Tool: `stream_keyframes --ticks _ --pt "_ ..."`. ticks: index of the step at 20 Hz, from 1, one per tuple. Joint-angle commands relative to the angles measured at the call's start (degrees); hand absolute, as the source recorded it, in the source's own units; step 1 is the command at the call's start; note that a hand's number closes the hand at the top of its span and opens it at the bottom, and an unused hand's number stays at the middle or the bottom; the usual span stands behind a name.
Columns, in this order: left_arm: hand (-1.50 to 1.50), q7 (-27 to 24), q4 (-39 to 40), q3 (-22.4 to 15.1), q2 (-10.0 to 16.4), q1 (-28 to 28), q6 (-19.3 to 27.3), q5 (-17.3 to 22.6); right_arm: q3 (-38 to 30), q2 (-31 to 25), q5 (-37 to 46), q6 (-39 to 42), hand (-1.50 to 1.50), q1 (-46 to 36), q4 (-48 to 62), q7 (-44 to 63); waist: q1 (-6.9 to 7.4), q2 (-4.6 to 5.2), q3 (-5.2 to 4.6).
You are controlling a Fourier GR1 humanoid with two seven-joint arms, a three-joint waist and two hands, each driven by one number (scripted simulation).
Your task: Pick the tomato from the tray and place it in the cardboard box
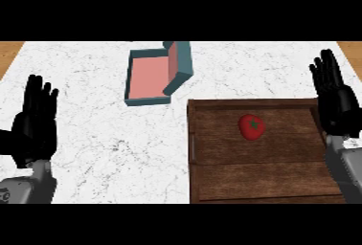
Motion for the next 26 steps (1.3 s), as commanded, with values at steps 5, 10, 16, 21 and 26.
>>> stream_keyframes --ticks 5,10,16,21,26 --pt "0.0 0.8 5.2 -7.5 8.1 2.8 -6.6 -9.3 4.2 4.7 -7.1 13.6 -1.5 -11.3 -4.6 -1.7 3.09 -0.75 0.75" --pt "0.0 1.0 5.5 -13.6 6.3 7.0 -7.1 -13.5 6.0 6.7 6.1 -1.3 -1.5 -8.6 5.2 0.5 2.09 -0.97 0.62" --pt "0.0 0.1 5.9 -8.8 8.4 7.8 -11.9 -11.7 2.2 2.1 5.7 10.8 -1.5 -9.6 10.3 -8.7 1.6 -1.15 0.59" --pt "0.0 2.6 6.5 -9.2 7.5 5.0 -10.1 -12.5 7.8 -11.3 14.8 17.2 -1.5 -10.7 8.0 -4.0 0.73 -1.29 0.51" --pt "0.0 1.1 4.7 -10.5 6.8 7.9 -10.8 -12.8 14.5 -19.4 19.8 28.4 -1.5 -13.9 6.5 3.8 1.67 -1.49 0.44"
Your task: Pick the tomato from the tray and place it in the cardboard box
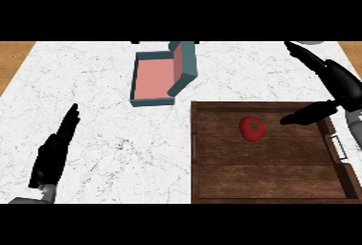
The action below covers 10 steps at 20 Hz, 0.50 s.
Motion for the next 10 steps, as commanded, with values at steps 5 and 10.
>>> stream_keyframes --ticks 5,10 --pt "0.0 2.0 -1.0 -0.1 -0.6 -1.7 -0.1 -0.6 10.1 -8.3 6.5 18.0 -1.5 -6.5 -4.3 12.6 0.48 0.02 0.0" --pt "0.0 3.9 -5.2 1.5 1.1 1.5 -2.0 0.1 10.7 -6.6 4.9 23.6 -1.5 -4.2 -12.3 22.5 -0.07 -0.17 0.08"
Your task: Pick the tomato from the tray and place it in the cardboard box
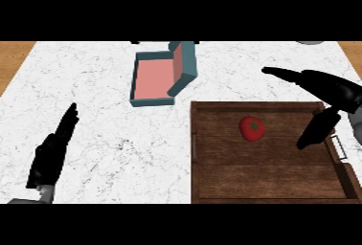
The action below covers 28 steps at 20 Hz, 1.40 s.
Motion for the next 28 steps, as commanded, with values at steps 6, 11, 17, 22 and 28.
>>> stream_keyframes --ticks 6,11,17,22,28 --pt "0.0 -1.0 -1.1 1.1 -1.7 3.2 -0.8 -2.9 -0.5 6.8 3.9 4.1 -1.5 3.1 -9.8 17.3 0.02 0.08 0.06" --pt "0.0 1.3 -3.0 3.3 -1.7 2.8 -3.0 -3.5 -3.4 8.0 10.4 5.8 -1.5 6.3 -8.8 14.7 0.0 0.14 0.08" --pt "0.0 0.2 0.9 6.1 -3.7 -0.3 -5.8 -3.7 -4.5 13.3 18.7 6.2 -1.5 6.6 -2.8 10.7 0.12 0.26 0.09" --pt "0.0 4.6 -3.4 6.2 -5.4 -0.3 -6.1 -6.6 -8.8 14.6 20.8 9.8 -1.5 9.8 -7.1 10.7 -0.06 0.17 0.09" --pt "0.0 0.2 0.9 8.9 -7.7 0.2 -7.6 -7.6 -9.6 19.7 26.6 10.3 -1.5 11.1 -6.4 9.6 -0.04 0.2 0.08"
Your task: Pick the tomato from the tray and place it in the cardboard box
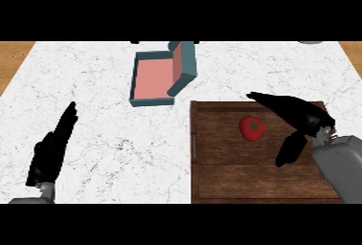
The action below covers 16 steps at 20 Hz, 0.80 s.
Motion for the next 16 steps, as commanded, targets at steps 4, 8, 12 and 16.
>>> stream_keyframes --ticks 4,8,12,16 --pt "0.0 0.9 -2.4 2.6 -0.8 1.1 -2.0 -1.8 -3.6 2.8 4.6 2.5 -1.5 0.9 1.2 -3.1 -0.02 -0.01 0.0" --pt "0.0 3.3 -3.6 0.0 -3.7 -0.4 0.1 -5.2 -2.0 7.1 8.4 -0.8 -1.5 0.5 3.9 -2.8 0.07 0.01 0.01" --pt "0.0 1.1 -1.5 4.1 -3.1 0.1 -2.9 -4.0 -5.6 7.0 8.8 3.7 -1.5 1.3 1.1 -3.4 -0.02 -0.01 0.0" --pt "0.0 0.1 -1.4 2.2 -5.7 1.2 -1.7 -6.4 -6.0 7.7 10.6 4.4 -1.5 -0.2 4.2 -5.1 -0.03 -0.01 -0.01"
